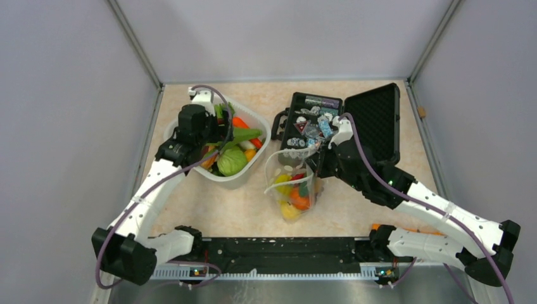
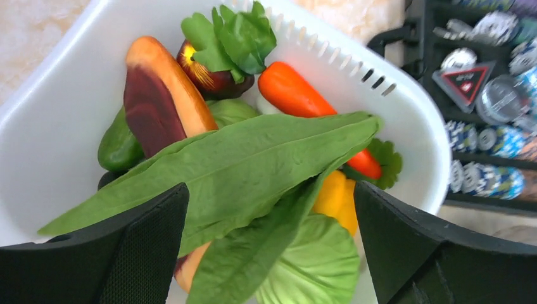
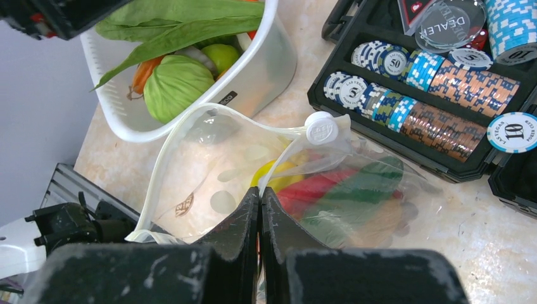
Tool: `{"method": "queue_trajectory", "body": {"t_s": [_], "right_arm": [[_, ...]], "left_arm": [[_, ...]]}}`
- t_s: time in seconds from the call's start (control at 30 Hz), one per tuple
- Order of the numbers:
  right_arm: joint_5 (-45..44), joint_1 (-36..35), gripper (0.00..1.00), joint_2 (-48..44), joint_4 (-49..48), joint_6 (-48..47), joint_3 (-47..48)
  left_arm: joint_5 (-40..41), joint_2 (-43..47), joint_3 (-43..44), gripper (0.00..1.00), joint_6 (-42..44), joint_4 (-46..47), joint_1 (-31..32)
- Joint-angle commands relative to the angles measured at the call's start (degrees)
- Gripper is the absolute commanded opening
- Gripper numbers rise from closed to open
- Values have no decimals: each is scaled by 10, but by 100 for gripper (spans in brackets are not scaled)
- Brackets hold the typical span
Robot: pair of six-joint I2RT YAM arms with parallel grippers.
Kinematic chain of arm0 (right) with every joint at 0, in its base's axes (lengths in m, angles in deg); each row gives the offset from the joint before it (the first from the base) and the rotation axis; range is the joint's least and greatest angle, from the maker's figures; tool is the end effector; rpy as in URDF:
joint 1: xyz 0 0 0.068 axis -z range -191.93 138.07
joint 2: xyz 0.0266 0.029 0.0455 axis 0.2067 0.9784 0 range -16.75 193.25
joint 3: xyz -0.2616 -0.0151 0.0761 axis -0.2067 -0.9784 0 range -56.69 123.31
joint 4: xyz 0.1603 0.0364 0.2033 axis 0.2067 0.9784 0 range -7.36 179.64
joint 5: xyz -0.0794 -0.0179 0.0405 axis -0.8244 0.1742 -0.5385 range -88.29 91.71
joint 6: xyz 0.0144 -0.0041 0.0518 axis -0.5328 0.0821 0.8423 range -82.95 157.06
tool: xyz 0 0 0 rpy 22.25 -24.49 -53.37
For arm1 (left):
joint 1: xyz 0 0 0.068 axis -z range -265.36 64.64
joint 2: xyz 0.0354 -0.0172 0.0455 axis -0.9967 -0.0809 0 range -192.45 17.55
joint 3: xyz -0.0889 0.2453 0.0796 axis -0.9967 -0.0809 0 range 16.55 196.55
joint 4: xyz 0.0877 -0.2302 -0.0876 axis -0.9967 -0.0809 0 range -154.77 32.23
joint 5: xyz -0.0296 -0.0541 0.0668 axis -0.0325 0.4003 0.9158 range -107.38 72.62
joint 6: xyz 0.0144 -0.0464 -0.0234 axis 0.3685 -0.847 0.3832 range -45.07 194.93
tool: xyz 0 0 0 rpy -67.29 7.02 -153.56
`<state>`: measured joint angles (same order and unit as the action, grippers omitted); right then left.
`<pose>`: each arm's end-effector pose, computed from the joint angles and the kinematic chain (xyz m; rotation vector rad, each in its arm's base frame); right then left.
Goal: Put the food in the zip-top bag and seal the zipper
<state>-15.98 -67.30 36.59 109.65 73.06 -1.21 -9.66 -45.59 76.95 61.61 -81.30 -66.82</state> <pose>0.1243 0.1607 0.3491 -0.1437 2.0511 0.7126 0.2351 -0.0738 0.3489 0.0073 2.0314 -0.2146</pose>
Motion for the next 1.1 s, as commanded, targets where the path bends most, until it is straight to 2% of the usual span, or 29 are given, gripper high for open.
{"method": "queue_trajectory", "body": {"t_s": [0.0,0.07,0.23,0.3,0.4,0.53,0.67,0.8,0.83,0.9,1.0,1.07], "right_arm": [[8,-4,0,-9,-41,-6,8],[10,-4,0,-9,-42,-7,7],[18,-3,0,-9,-46,-10,8],[19,-3,0,-11,-45,-11,9],[18,-3,0,-13,-45,-12,9],[17,-3,0,-18,-44,-12,5],[14,-3,0,-19,-42,-12,4],[13,-3,0,-22,-42,-12,3],[13,-4,0,-22,-43,-11,3],[14,-4,0,-23,-42,-11,3],[13,-4,0,-24,-40,-10,2],[13,-4,0,-26,-41,-10,-1]], "left_arm": [[-49,-41,14,99,86,20,-13],[-128,-65,35,99,173,25,-14],[-172,-113,54,99,341,73,-14],[-207,-151,77,99,422,24,-14],[-195,-224,144,99,482,-88,-14],[-145,-295,208,99,521,-174,-15],[-186,-318,213,97,553,-221,-19],[-225,-310,201,89,537,-209,-21],[-232,-308,197,84,539,-205,-21],[-230,-309,204,68,530,-211,-21],[-227,-312,214,59,527,-235,-21],[-211,-313,221,44,519,-242,-21]]}}
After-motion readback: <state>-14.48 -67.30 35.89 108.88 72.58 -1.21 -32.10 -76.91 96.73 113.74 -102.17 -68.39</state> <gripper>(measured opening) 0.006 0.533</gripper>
